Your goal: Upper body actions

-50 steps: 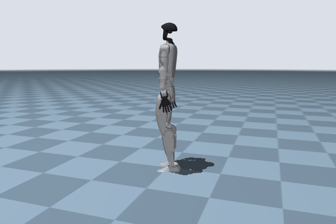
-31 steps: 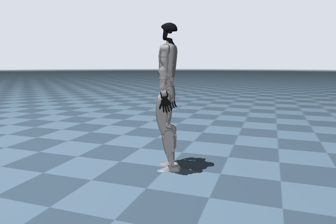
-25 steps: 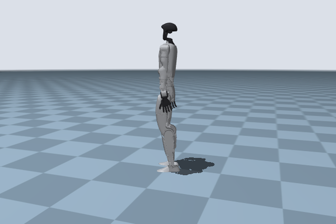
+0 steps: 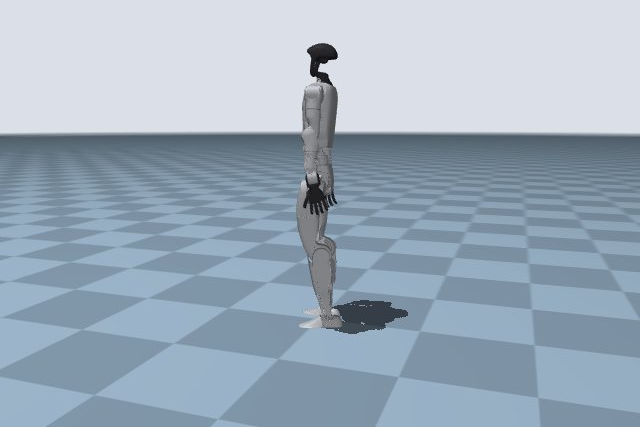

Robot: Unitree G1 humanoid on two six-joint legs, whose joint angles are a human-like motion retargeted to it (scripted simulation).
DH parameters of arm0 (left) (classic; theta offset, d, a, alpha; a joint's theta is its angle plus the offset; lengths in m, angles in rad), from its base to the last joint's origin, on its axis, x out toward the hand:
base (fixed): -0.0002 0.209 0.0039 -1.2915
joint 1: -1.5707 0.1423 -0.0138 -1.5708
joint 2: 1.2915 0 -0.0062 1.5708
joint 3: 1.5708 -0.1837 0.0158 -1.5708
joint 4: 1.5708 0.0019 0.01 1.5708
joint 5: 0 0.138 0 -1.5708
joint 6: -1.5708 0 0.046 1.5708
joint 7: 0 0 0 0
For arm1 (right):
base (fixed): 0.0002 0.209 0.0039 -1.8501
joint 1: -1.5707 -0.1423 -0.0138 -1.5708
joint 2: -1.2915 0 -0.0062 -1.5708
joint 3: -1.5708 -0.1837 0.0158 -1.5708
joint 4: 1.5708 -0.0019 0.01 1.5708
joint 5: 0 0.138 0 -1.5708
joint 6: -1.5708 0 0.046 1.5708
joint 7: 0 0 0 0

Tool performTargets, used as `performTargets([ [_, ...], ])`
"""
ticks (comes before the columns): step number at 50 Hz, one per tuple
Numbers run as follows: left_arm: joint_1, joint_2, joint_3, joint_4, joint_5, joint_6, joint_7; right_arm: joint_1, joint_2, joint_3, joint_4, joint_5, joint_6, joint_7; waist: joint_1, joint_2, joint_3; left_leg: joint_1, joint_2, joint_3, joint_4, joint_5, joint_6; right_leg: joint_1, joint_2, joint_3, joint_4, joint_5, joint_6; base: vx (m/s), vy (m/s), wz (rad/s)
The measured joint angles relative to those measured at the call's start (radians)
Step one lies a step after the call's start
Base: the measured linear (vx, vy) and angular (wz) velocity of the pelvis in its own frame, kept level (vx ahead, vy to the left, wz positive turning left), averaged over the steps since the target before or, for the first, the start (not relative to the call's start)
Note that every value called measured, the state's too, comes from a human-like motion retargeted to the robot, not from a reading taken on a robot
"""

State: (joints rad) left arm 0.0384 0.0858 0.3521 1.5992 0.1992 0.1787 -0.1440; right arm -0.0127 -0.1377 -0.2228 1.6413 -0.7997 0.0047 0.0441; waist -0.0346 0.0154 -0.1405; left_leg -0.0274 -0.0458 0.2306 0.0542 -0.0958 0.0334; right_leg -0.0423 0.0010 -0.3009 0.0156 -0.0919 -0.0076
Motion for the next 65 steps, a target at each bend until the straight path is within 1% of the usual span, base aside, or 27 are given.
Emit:
performTargets([
  [65, 0.003, -0.004, 0.005, 0.0, 0.001, -0.002, 0.001, 0.001, -0.002, 0.007, -0.002, -0.008, 0.0, 0.005, -0.006, 0.004, 0.005, -0.002, -0.005, -0.007, 0.003, -0.003, 0.001, 0.003, -0.006, -0.001, -0.001, -0.001, -0.002, 0.0, 0.0, 0.0],
])
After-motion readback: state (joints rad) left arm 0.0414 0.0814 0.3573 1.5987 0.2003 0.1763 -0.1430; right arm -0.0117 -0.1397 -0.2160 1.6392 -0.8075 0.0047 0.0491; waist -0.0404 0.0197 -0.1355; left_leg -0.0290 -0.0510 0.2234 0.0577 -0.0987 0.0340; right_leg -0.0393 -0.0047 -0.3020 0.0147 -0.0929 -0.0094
